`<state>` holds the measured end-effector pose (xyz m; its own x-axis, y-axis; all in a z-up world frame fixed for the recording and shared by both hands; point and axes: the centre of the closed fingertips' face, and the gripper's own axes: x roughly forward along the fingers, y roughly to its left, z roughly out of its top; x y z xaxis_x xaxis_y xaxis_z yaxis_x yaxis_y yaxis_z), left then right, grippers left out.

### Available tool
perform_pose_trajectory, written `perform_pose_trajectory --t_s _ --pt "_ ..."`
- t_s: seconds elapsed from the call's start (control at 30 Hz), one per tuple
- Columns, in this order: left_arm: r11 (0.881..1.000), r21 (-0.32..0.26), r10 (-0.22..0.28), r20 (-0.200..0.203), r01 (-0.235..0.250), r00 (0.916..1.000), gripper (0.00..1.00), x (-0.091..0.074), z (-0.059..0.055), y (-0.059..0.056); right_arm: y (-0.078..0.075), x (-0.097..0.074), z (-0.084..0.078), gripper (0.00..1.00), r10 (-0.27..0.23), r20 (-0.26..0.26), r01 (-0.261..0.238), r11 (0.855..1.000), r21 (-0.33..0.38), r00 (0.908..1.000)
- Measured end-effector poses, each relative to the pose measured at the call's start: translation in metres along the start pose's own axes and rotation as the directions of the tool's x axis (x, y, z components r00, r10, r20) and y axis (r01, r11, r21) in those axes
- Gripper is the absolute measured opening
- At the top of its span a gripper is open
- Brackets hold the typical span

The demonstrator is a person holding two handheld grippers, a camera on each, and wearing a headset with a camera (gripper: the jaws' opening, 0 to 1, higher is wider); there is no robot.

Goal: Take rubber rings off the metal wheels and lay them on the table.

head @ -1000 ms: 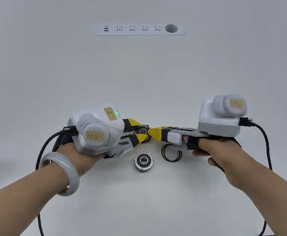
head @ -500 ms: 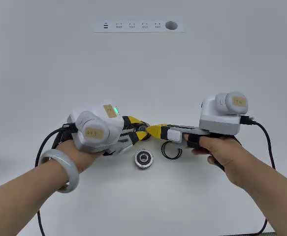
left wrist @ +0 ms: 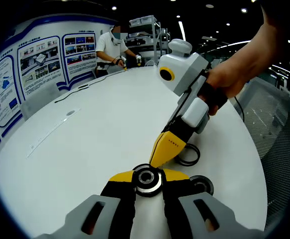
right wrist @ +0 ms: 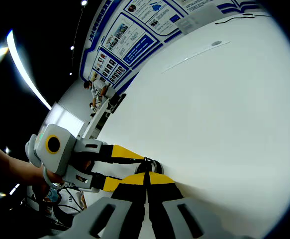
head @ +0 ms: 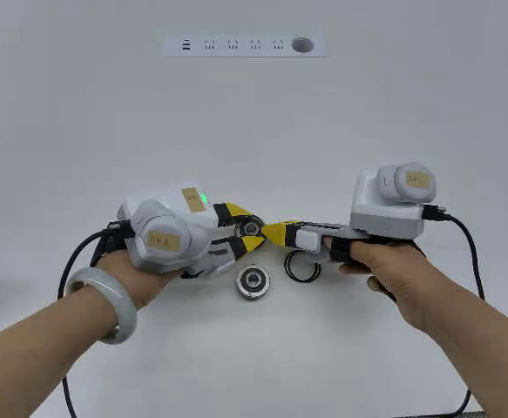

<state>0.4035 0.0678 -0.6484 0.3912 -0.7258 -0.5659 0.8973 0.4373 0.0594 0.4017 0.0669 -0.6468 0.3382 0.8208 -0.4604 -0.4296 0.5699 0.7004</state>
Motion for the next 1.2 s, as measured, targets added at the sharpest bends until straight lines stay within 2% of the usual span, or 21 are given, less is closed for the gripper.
perform_pose_trajectory --t_s 0.2,0.47,0.6,0.7,0.97,1.2 --pt "1.0 0.003 0.007 0.009 -0.007 0.9999 0.26 -0.003 -0.001 0.0 0.002 0.0 0.001 0.02 0.005 0.0 -0.005 1.0 0.001 1.0" --pt "0.999 -0.025 0.043 0.024 -0.042 0.9988 0.36 -0.012 -0.006 0.009 0.008 -0.002 0.002 0.02 0.017 0.004 -0.017 1.0 -0.002 0.9998" --pt "0.997 -0.044 0.067 0.021 -0.066 0.9975 0.46 -0.016 -0.011 0.016 0.012 -0.002 0.004 0.02 0.028 0.01 -0.028 1.0 -0.004 0.9996" --pt "0.996 -0.053 0.067 0.018 -0.066 0.9976 0.44 -0.019 -0.015 0.017 0.016 -0.002 0.006 0.02 0.039 0.016 -0.039 0.999 -0.007 0.9991" --pt "0.994 -0.074 0.08 0.021 -0.078 0.9966 0.48 -0.025 -0.02 0.019 0.022 -0.009 0.008 0.02 0.055 0.03 -0.055 0.998 -0.009 0.998" --pt "0.992 -0.092 0.089 0.022 -0.087 0.9958 0.52 -0.029 -0.024 0.02 0.03 -0.025 0.01 0.02 0.07 0.066 -0.07 0.998 -0.001 0.9953"
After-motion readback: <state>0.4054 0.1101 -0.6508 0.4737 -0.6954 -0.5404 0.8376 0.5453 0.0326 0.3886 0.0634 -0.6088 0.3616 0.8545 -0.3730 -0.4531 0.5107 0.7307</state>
